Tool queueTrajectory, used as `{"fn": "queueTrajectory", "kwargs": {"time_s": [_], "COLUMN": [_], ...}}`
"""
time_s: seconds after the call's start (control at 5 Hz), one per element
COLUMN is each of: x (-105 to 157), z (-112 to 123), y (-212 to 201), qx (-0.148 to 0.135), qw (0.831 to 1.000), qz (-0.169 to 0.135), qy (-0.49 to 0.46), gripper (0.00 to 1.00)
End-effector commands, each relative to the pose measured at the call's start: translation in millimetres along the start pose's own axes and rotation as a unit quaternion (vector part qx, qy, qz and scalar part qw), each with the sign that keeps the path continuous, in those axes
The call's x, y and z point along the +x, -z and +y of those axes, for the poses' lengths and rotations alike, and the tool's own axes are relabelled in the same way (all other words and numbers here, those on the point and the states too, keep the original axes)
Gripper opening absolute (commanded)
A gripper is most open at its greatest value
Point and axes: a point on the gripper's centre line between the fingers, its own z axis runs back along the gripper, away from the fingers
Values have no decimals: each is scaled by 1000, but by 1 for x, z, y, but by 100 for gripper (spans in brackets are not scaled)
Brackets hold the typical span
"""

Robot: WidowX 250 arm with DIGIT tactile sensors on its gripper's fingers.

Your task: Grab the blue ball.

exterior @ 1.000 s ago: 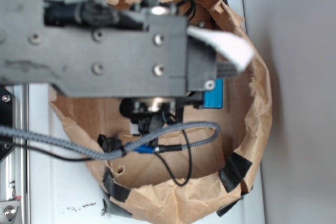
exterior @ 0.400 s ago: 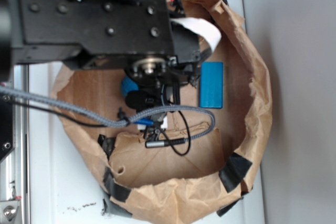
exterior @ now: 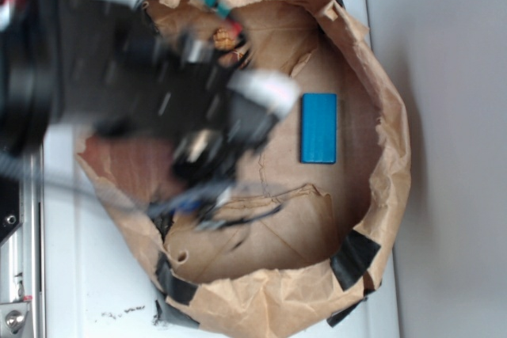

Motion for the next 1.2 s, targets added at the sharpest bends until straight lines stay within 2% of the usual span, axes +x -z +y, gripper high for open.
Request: {"fn": "queueTrajectory", "kwargs": {"time_s": [0.0,0.2,0.4,0.6,0.8,1.0], "x": [7,7,25,42,56,61], "z": [0,0,9,24,37,38], "y": [-10,-10,-3,8,11,8], "qx": [2,2,5,23,28,32], "qw": [1000,1000,1000,999,999,999], "qz": [-27,-27,-23,-17,-14,-23], "qy": [-1,-1,-5,-18,-28,-23], "gripper": [100,100,100,100,100,100]}}
